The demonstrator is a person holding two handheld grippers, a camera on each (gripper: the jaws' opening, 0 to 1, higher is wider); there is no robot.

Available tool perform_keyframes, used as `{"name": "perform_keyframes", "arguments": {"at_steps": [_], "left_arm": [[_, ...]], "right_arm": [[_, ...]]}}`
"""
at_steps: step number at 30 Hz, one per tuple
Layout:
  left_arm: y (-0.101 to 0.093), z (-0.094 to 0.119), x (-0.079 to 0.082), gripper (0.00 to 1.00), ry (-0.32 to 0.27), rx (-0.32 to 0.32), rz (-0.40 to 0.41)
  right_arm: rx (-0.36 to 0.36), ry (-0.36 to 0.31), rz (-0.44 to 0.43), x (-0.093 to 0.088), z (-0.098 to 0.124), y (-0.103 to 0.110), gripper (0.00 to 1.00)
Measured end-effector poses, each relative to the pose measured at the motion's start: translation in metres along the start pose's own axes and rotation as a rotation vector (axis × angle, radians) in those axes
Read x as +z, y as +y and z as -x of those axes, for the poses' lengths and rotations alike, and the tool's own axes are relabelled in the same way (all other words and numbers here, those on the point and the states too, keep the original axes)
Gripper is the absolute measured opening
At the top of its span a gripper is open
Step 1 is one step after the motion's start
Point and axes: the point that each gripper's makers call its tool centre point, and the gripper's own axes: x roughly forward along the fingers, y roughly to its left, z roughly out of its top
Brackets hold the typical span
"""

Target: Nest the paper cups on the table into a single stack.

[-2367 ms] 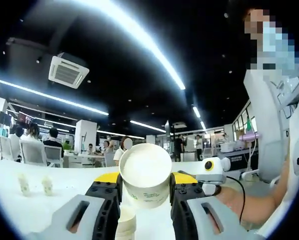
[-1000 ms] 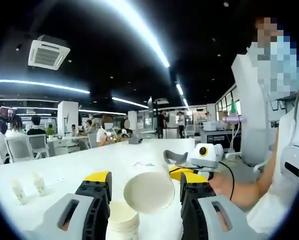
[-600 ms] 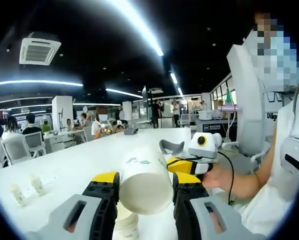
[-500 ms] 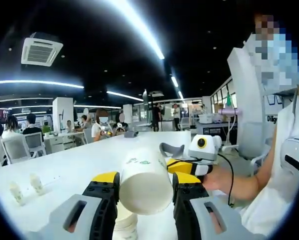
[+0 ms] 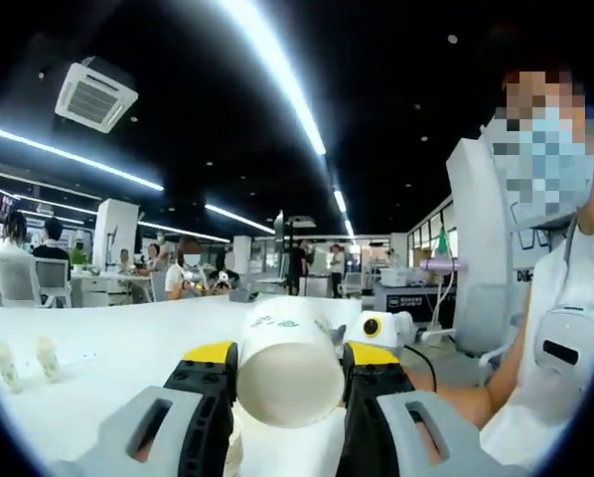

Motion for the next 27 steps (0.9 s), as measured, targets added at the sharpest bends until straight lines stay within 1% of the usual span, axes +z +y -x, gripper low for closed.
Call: {"name": "perform_keyframes", "arguments": {"at_steps": [5,10,14,16,19,20,23,27], "left_arm": [[-0.003,-0.002,-0.006,0.45,0.015,-0.012,-0.007],[-0.002,-0.004,-0.012,0.45,0.021,-0.019,0.009],[-0.003,-0.005,-0.015,0.45,0.029,-0.021,0.008],[-0.012,-0.009,-0.019,0.45,0.033,-0.015,-0.005],[-0.017,-0.011,-0.025,0.45,0.048,-0.009,-0.025],[-0.023,-0.014,-0.028,0.45,0.048,-0.01,-0.026],[-0.027,-0.015,-0.029,0.45,0.045,-0.013,-0.023],[-0.026,-0.012,-0.03,0.45,0.049,-0.012,-0.033]], "right_arm": [[0.008,-0.025,-0.033,0.005,0.001,0.0,0.29],[0.011,-0.051,-0.049,0.012,0.004,0.001,0.29],[0.025,-0.061,-0.067,0.014,0.004,0.004,0.3],[0.034,-0.067,-0.081,0.015,0.004,0.005,0.31],[0.044,-0.073,-0.088,0.017,0.003,0.007,0.31],[0.049,-0.076,-0.094,0.017,0.003,0.008,0.32],[0.072,-0.08,-0.12,0.019,0.002,0.013,0.34],[0.097,-0.086,-0.142,0.02,0.0,0.019,0.38]]}}
